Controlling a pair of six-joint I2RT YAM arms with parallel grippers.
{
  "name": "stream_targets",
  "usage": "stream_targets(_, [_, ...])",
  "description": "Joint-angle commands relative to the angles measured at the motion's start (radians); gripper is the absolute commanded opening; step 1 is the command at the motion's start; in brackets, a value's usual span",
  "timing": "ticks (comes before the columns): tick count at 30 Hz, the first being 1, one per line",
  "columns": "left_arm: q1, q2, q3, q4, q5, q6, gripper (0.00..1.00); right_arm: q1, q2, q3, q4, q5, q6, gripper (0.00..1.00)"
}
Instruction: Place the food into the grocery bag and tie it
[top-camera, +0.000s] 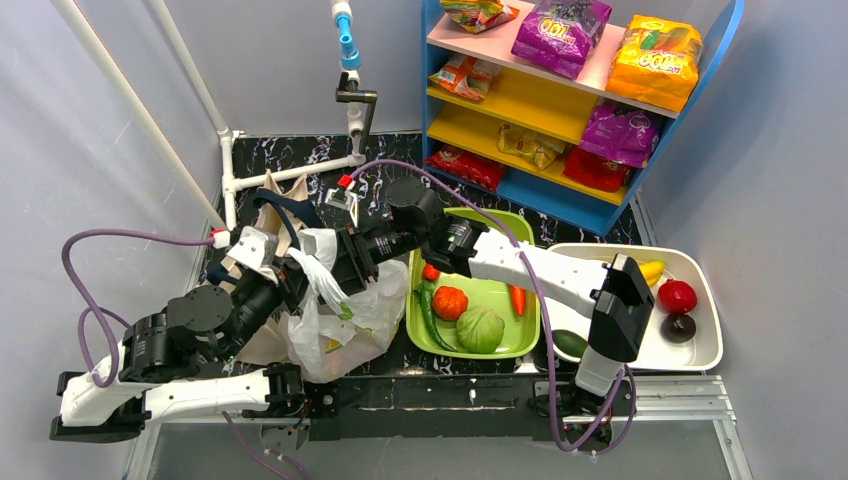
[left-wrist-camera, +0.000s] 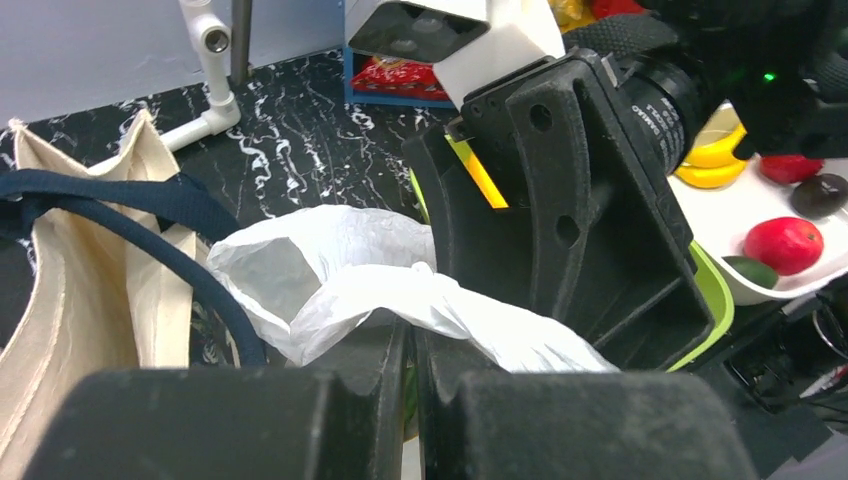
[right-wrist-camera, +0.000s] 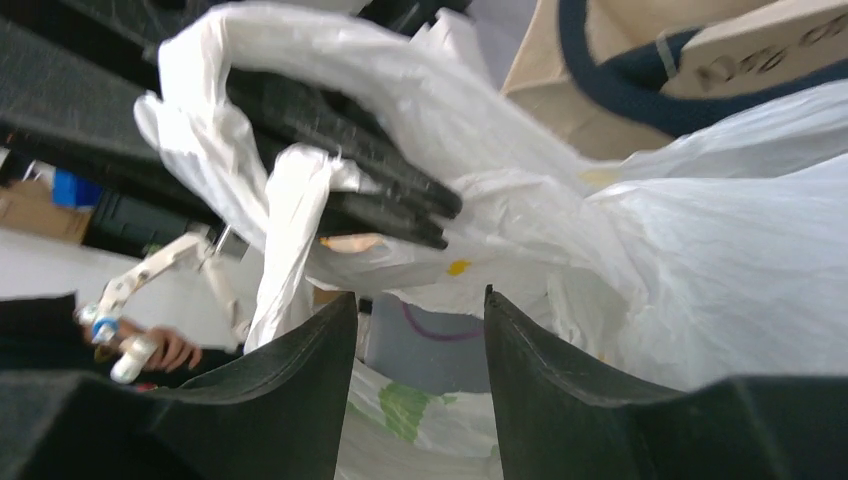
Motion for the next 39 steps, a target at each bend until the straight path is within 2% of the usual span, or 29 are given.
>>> stream_targets(1, [0.002,0.062,0.037,-0.011,-0.121,-0.086,0.0,0.022,-0.033,0.031,0.098,0.155,-0.028,0.58])
stream_targets(9, [0.002,0.116,0.062,-0.004,-0.196,-0.102,0.0,0.038,-0.056,-0.008,0.166,0.244,-0.068,0.6])
stream_targets(19, [0.003,0.126,0.079,-0.019,-0.295,-0.141,0.0,0.039,-0.07,-0.076,0.347,0.156,-0.041,0.6])
stream_targets(24, [0.002,0.129,0.085,-0.046,-0.338,-0.217,0.0,0.039,-0.051,-0.046,0.344,0.144,-0.034,0.6])
stream_targets(29, [0.002,0.146,0.087,-0.026,-0.372,-0.222,0.0,0.041,-0.022,-0.019,0.366,0.144,0.0,0.6])
stream_targets(39, [0.002,0.176,0.083,-0.023,-0.376,-0.273,0.0,0.062,0.0,0.004,0.315,0.242,0.022,0.57])
